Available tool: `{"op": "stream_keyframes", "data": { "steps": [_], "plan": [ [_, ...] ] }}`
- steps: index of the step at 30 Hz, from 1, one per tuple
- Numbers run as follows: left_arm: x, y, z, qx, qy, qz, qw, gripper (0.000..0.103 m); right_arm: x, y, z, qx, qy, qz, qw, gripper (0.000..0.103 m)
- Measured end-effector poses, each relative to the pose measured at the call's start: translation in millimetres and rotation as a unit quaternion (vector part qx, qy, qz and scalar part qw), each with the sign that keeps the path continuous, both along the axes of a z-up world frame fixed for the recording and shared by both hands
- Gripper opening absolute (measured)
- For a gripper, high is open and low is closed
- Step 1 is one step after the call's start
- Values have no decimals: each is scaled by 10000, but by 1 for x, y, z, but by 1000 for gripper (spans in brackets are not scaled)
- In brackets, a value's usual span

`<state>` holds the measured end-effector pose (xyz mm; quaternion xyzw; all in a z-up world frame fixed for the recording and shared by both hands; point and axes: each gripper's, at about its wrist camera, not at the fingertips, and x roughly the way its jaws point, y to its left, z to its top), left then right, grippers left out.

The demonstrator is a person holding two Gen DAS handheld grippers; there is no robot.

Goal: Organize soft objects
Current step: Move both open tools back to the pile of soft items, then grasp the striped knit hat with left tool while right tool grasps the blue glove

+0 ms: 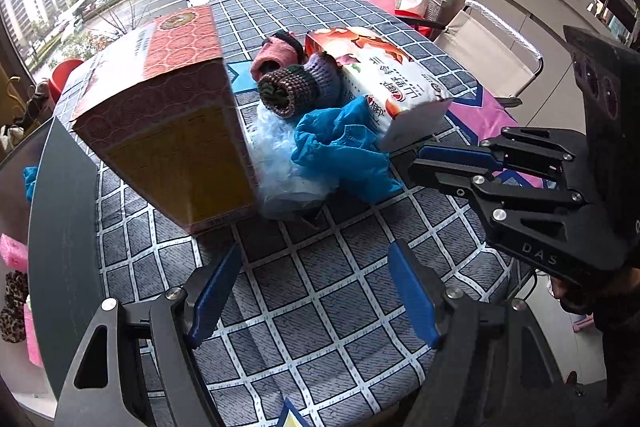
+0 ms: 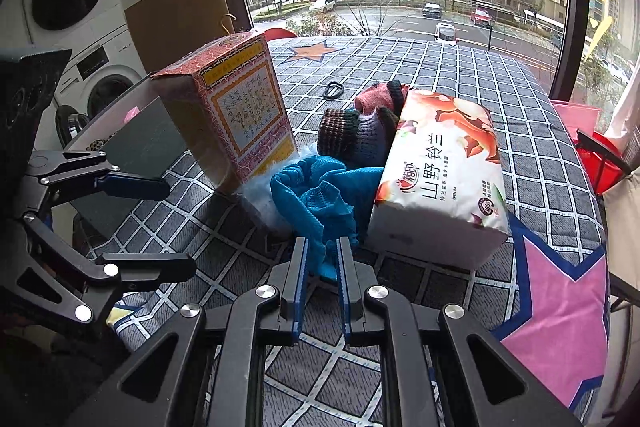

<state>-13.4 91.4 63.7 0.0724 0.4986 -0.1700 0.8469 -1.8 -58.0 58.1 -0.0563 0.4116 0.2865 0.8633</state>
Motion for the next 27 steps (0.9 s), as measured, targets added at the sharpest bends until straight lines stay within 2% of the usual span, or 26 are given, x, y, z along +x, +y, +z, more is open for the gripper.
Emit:
{"op": "stream_keyframes", "data": {
  "steps": [4,6,7,8,15,18,21,25,26,27],
  "plan": [
    [1,-2,-2,-6,27,17,10000,79,11,12,-1,-155,-77,288,9994,16],
    [-1,6,-2,-36,61,109,9999,79,19,18,1,-238,-128,428,9987,40],
    [-2,10,-4,-40,86,163,9998,79,22,21,2,-269,-160,484,9983,75],
    [-2,15,-6,-38,123,226,9997,79,23,23,5,-272,-288,530,9978,83],
    [-7,31,-21,-88,331,506,9981,79,28,46,25,-457,-853,1389,9856,83],
    [-9,31,-23,-57,334,503,9982,79,34,63,22,-1061,-1002,2009,9687,83],
    [-13,33,-22,-91,303,510,9982,79,50,76,10,-1546,-808,2575,9504,83],
    [-15,40,-21,-149,307,573,9978,79,71,86,-19,-1947,-209,3036,9325,83],
    [-15,42,-22,-148,314,590,9977,79,75,88,-26,-1958,-33,3077,9311,82],
    [-15,43,-22,-148,318,607,9975,79,77,90,-34,-1978,132,3079,9305,71]
  ]
}}
